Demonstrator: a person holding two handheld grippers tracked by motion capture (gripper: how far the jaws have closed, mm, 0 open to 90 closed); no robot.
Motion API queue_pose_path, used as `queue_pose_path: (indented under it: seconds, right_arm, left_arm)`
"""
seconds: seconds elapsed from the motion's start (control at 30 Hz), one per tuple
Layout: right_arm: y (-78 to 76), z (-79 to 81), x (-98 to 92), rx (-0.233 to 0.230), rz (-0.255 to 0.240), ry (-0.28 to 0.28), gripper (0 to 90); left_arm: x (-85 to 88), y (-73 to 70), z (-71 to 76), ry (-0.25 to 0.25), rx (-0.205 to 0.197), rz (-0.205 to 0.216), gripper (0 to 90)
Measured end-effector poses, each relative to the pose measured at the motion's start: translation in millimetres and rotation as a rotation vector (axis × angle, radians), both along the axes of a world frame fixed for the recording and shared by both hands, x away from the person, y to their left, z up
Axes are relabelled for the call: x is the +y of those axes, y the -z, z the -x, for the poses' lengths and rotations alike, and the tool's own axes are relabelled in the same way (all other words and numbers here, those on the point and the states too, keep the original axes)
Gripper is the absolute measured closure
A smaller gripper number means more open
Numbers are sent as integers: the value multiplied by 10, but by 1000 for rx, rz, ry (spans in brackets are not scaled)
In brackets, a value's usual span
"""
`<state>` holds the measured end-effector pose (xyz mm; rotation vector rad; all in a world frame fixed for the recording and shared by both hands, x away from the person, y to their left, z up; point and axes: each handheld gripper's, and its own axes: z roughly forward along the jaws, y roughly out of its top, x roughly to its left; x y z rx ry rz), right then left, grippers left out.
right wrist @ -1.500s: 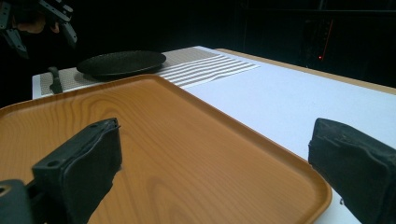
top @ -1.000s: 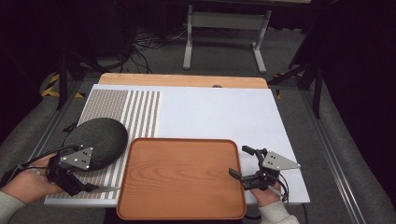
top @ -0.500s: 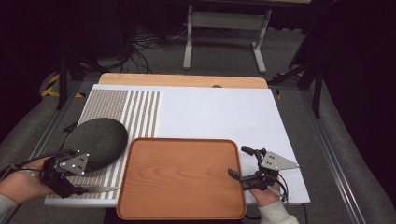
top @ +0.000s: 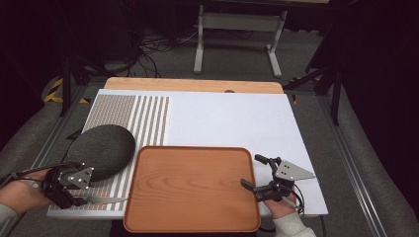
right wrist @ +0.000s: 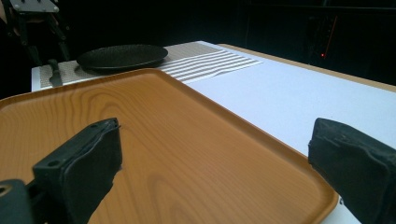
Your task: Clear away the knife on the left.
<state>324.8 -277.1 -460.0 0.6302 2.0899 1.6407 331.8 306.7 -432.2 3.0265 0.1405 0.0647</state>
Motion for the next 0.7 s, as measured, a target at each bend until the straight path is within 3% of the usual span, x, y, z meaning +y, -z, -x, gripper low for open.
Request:
queue_pose_path:
  seconds: [0.23,0.7]
  right_arm:
    - [-1,3,-1,0,-1,0,34]
    - [2,-1,0,3,-1,0,34]
  left_arm:
    - [35,47,-18,21,18,-43,542]
    - [53,166,2,80,3,-152,721]
